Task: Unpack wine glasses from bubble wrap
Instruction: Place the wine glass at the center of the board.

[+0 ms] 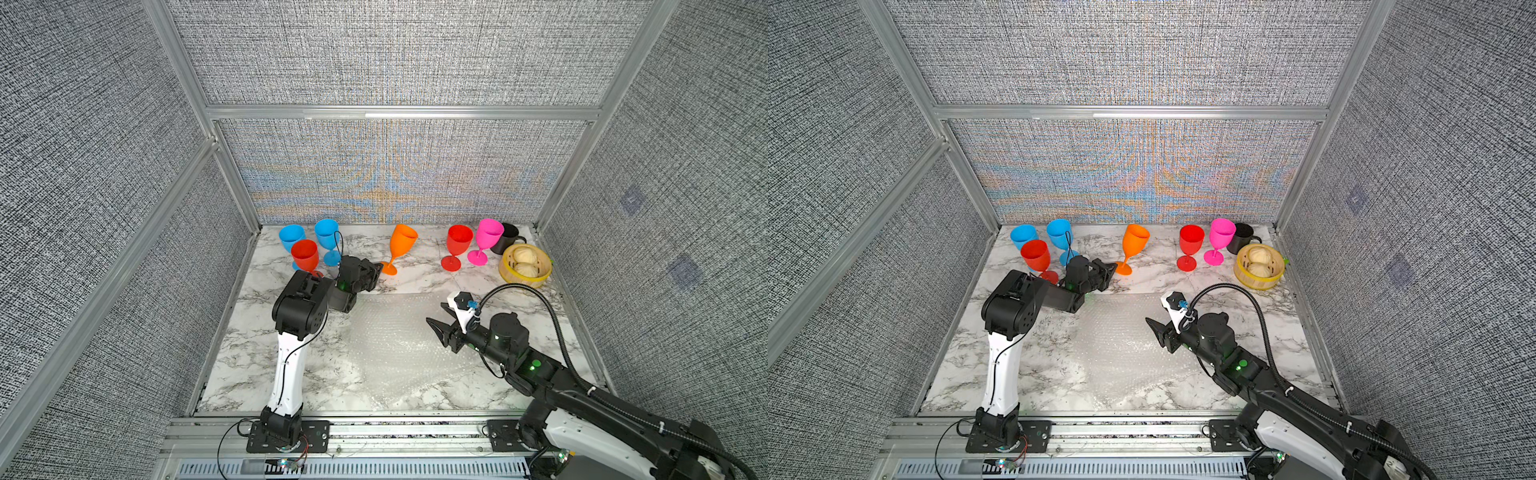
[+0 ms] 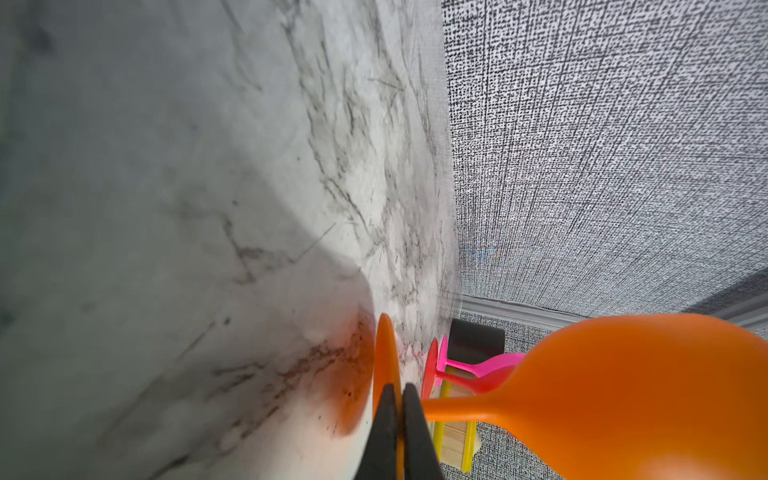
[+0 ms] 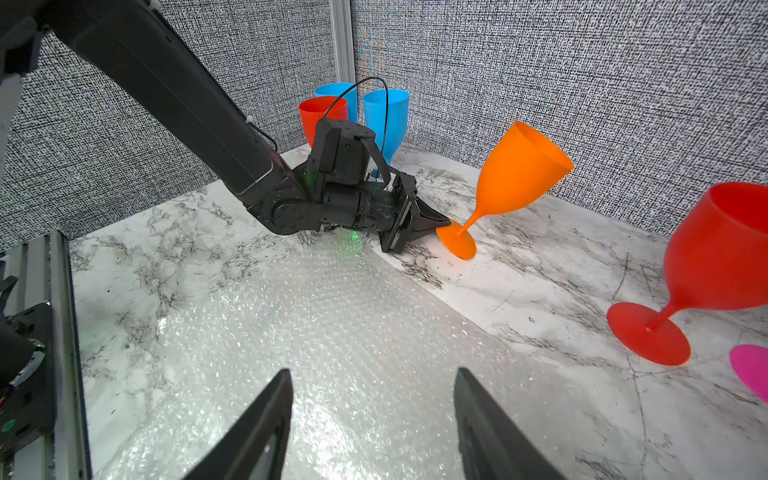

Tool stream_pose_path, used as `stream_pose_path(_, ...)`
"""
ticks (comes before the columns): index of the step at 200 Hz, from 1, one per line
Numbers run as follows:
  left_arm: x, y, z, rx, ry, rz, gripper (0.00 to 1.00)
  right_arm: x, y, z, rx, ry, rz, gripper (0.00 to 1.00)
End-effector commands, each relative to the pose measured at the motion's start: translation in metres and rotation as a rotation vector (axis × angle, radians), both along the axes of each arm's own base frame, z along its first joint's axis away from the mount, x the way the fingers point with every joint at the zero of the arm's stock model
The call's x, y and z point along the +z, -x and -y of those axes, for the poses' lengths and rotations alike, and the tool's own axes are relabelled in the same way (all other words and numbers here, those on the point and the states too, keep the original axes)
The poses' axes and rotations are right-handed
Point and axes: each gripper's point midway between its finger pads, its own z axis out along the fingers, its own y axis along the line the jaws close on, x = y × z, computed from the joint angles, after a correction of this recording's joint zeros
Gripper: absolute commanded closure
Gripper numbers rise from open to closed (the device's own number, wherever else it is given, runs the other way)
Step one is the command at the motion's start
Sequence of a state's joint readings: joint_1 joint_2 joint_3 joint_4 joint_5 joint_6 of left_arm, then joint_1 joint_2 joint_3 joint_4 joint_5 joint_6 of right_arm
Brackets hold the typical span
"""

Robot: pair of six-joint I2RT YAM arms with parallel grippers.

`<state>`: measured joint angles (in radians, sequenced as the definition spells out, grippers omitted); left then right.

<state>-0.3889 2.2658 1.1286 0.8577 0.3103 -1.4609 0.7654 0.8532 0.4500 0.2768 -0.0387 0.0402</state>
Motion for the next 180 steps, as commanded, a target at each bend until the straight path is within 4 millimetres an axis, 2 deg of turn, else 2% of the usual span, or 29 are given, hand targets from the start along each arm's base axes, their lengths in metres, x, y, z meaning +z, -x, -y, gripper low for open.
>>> stream_pose_path(1,-0.020,0.012,-0.002,-0.039,-0.071,-0.063,1.00,0.003,0.000,-0.001,0.005,-0.002,0.006,0.37)
stream_pose_path(49,-0.038,0.021,-0.005,-0.058,-0.106,-0.106,1.00,0.005,0.000,-0.001,0.002,-0.005,0.001,0.37)
stream_pose_path(58,-0.040,0.022,-0.005,-0.061,-0.107,-0.113,0.97,0.005,0.000,0.000,0.000,-0.005,0.003,0.37)
stream_pose_path(127,-0.051,0.028,-0.009,-0.074,-0.156,-0.150,0.89,0.006,-0.001,0.000,-0.008,-0.014,-0.005,0.37)
stream_pose_path(180,-0.052,0.032,-0.013,-0.077,-0.201,-0.175,0.78,0.007,-0.003,0.000,-0.017,-0.022,-0.007,0.37)
